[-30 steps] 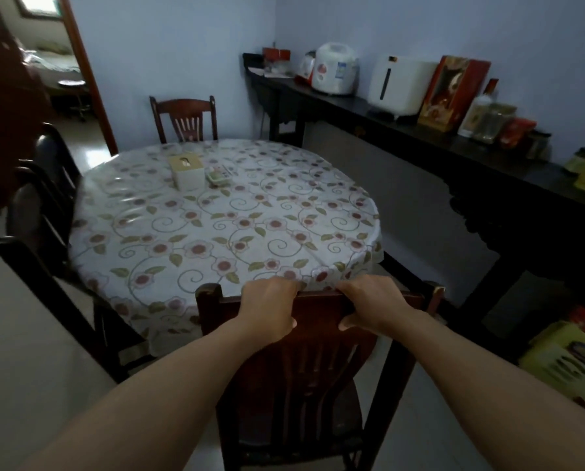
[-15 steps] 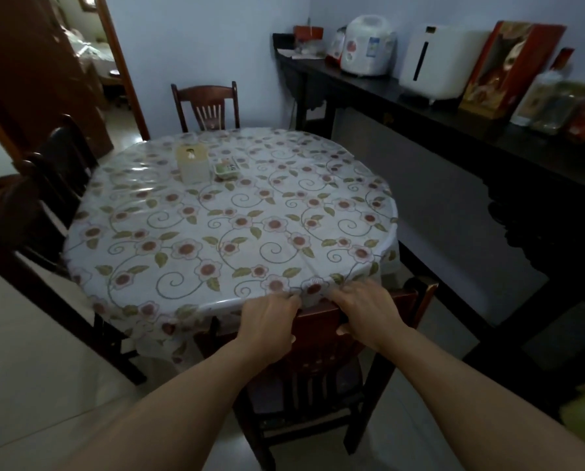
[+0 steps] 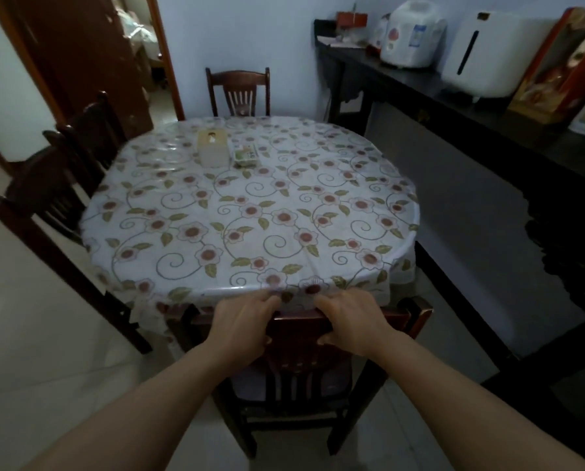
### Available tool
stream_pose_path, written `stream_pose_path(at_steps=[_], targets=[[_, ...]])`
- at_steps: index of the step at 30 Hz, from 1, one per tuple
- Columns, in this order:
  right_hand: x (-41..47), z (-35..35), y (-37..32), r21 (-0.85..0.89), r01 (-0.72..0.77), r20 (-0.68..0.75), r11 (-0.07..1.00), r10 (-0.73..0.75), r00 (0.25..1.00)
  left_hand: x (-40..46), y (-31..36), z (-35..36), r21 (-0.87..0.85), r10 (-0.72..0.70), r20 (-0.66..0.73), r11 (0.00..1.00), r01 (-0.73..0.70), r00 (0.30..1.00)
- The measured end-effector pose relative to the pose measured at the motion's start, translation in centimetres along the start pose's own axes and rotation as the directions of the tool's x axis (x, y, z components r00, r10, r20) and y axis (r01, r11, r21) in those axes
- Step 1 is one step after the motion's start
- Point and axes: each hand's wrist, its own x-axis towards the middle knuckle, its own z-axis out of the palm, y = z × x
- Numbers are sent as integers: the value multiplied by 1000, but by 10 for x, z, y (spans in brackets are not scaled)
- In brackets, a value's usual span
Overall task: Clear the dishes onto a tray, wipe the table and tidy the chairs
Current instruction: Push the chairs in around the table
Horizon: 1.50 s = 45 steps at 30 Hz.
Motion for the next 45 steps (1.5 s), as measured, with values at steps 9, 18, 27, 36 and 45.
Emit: stream_pose_path(at_steps=[9, 18, 27, 36, 45], targets=[[-45, 21, 14, 32, 107, 109, 994, -110, 988, -36, 46, 26, 113, -76, -2, 991, 76, 997], [-78, 41, 19, 53, 48, 85, 997, -53, 995, -52, 76, 47, 99, -22, -17, 995, 23, 1000], [-59, 51, 33, 50, 22, 51, 998, -25, 998, -27, 65, 62, 88, -41, -21, 995, 43, 999], [-19, 54, 51, 68, 8, 3, 998, -8, 1000, 12, 45, 63, 96, -76, -83, 992, 84, 994], [-5, 57, 66, 84, 49, -27, 995, -47, 999, 28, 40, 65, 81, -78, -56, 993, 83, 995]])
